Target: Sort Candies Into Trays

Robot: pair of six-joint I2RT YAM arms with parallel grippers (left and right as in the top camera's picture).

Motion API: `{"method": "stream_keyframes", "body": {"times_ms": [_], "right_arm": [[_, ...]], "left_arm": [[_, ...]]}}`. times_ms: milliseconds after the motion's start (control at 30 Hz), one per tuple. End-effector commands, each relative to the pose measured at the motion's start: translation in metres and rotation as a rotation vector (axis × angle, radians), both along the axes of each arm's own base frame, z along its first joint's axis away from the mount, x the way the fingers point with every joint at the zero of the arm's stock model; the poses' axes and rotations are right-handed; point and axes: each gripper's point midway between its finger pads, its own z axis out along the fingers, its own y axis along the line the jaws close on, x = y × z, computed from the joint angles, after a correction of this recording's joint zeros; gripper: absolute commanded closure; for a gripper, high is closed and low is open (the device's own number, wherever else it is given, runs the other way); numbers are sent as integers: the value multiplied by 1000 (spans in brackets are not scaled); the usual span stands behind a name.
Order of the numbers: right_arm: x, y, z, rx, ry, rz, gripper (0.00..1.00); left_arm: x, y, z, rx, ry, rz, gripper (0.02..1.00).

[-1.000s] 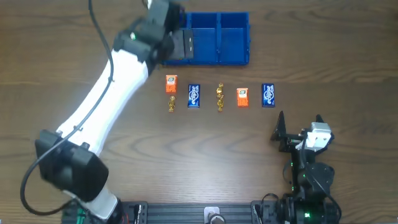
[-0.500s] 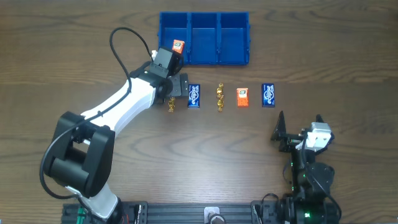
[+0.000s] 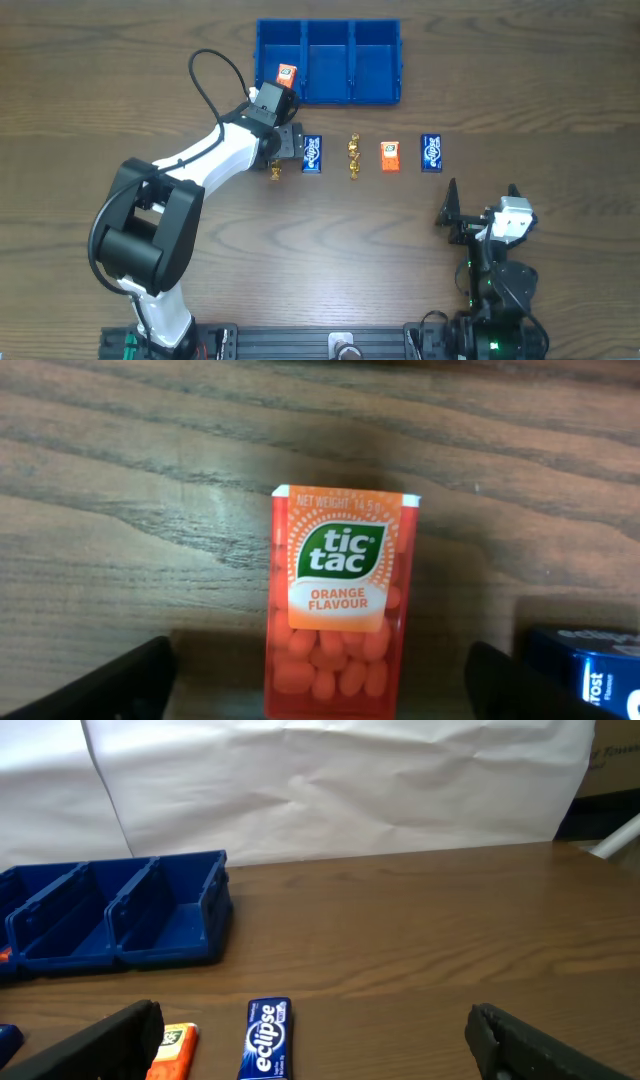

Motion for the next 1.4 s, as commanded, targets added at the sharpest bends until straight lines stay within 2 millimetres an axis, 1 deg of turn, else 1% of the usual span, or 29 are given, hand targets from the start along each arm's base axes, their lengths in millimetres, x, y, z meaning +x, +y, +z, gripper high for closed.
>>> {"method": "stream_keyframes", "body": {"times_ms": [33,133,300,433,533,733,800,833,867,900,967,1033,1133,1233,1267,1333,1400], "right_arm": [[0,1,0,-12,-1,7,1],[0,1,0,-12,-1,7,1],[0,1,0,-12,-1,7,1],[0,1,0,-12,-1,7,1],[0,1,0,-12,-1,7,1],[0,1,0,-12,-1,7,1],[0,1,0,-12,-1,7,1],[0,1,0,-12,-1,7,1],[0,1,0,-12,-1,7,1],[0,1,0,-12,-1,7,1],[0,1,0,-12,-1,7,1],[0,1,0,-12,-1,7,1],[0,1,0,-12,-1,7,1],[0,1,0,-12,-1,7,1],[0,1,0,-12,-1,7,1],[0,1,0,-12,-1,7,1],[0,1,0,-12,-1,7,1]], "left_arm": [[10,4,-1,25,-15,7,215],[10,6,0,40,-20,-7,270],[11,8,-1,56,-24,-6,334],[10,8,-7,62,-14,-6,432],[11,8,-8,61,-14,-6,503],[13,4,-7,53,-30,-9,599],[14,2,-6,51,-35,-13,641],[16,-1,-3,48,-41,-19,684],[17,-4,0,45,-47,-24,704],[19,-8,5,42,-53,-29,717],[22,-16,21,44,-69,-40,774],[28,-23,46,56,-110,-45,783],[45,-34,102,53,-207,-40,768],[61,-37,146,53,-290,-30,761],[68,-39,164,58,-327,-42,766],[78,-41,186,66,-381,-60,766],[85,-37,199,81,-417,-49,759]]}}
